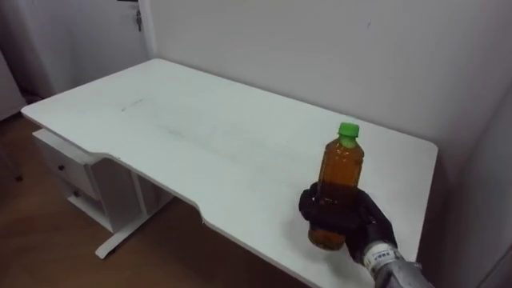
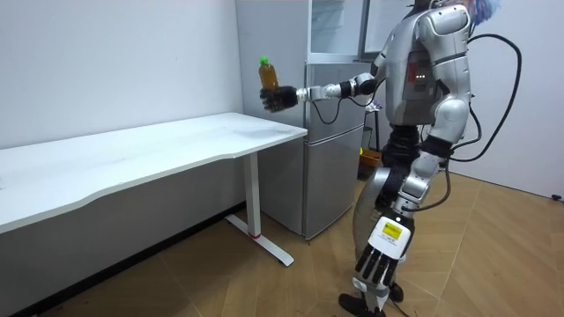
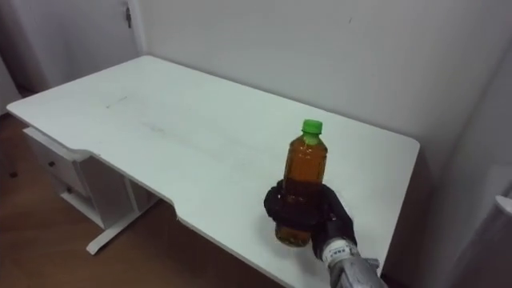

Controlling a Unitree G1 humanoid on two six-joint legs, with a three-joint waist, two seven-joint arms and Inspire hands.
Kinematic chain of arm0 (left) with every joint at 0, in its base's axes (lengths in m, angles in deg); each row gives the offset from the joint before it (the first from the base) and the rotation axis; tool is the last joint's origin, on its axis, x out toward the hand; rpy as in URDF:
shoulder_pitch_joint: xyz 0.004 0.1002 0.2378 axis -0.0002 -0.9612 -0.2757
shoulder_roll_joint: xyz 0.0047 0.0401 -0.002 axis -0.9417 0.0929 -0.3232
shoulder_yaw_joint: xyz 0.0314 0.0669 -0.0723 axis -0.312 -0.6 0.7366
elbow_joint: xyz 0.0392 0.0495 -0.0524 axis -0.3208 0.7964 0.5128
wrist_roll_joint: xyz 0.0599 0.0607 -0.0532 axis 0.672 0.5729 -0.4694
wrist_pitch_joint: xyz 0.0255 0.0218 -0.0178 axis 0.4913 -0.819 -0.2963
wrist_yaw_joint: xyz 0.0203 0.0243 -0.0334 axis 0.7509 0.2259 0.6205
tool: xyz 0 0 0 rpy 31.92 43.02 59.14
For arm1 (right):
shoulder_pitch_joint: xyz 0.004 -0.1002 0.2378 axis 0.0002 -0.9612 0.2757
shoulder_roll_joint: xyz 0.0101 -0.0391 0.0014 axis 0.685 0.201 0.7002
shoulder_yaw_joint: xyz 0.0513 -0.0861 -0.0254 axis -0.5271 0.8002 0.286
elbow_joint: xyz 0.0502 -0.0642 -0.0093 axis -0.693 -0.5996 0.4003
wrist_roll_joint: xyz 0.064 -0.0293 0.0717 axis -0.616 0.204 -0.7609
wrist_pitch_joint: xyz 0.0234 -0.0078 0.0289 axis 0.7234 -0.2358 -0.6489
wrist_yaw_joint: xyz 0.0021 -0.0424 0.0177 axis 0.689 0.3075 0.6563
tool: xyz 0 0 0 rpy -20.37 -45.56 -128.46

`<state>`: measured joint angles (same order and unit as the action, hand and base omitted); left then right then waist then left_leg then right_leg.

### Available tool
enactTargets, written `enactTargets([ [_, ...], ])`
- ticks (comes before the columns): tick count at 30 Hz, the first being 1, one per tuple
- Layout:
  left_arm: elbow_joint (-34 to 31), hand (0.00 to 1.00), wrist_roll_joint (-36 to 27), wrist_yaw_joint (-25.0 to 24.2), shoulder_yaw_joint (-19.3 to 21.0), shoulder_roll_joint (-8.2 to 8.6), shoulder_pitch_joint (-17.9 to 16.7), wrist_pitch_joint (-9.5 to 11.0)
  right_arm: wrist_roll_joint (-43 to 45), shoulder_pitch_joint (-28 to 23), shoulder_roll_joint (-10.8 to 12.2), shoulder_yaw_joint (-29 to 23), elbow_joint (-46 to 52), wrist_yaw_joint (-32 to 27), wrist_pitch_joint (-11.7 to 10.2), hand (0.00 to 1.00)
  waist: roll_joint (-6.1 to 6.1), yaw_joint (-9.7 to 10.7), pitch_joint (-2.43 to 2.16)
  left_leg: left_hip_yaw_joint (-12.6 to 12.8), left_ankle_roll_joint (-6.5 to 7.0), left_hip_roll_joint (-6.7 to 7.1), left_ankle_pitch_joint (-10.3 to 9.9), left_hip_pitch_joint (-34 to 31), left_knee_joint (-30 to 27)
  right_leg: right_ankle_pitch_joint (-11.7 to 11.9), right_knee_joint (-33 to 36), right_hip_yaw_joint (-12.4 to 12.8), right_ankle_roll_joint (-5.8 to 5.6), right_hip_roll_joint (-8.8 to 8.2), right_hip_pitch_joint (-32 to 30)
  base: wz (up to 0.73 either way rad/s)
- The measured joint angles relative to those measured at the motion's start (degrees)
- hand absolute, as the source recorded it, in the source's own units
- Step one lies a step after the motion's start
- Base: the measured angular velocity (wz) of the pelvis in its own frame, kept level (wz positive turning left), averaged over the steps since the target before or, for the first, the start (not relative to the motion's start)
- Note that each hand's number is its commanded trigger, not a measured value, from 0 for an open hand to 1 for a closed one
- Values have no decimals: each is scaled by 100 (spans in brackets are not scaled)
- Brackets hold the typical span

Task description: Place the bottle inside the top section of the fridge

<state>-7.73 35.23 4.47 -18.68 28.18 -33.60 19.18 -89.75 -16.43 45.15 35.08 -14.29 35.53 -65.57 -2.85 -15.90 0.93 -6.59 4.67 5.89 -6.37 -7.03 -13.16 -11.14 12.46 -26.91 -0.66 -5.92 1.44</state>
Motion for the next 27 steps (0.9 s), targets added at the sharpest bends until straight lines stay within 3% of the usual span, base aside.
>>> enactTargets([
  [5, -15, 0, 161, 15, 227, -51, -133, -1, 145, -154, -234, -8, 787, 82, 2, 100, 54, 53, -50, 34, 0, 3, -6, 347, 86, -6, -131, 12, -12, 11, 358, -1],
  [9, -13, 0, 160, -146, 438, -59, -222, -1, 267, -259, -342, -8, 1367, 345, 2, 100, 63, 212, -64, 129, 0, -19, -11, 578, 148, -1, -262, 87, -17, 31, 564, -11],
  [10, -20, 0, 159, -183, 520, -75, -220, 0, 264, -301, -403, -23, 1531, 354, 10, 100, 44, 274, -99, 131, 2, -18, -13, 573, 141, 1, -287, 82, -22, 36, 549, 0],
  [12, -21, 0, 158, -241, 656, -82, -202, -8, 260, -320, -420, -98, 1861, 353, 113, 100, 29, 355, -113, 169, 2, -30, -14, 569, 134, 4, -276, 109, -20, 36, 523, -9],
  [21, -24, 0, 380, -256, 872, -61, -108, -41, 599, -479, -430, -641, 3101, 623, 250, 100, 85, 776, -92, 397, 49, -91, -139, 652, 72, 73, -169, 509, -35, 93, 553, -16],
  [27, -171, 0, 730, -277, 873, -59, -96, -54, 1087, -642, -469, -1165, 3587, 752, 333, 100, 143, 981, -129, 619, 68, -160, -254, 683, -40, 83, -151, 724, -40, 120, 545, -18],
])
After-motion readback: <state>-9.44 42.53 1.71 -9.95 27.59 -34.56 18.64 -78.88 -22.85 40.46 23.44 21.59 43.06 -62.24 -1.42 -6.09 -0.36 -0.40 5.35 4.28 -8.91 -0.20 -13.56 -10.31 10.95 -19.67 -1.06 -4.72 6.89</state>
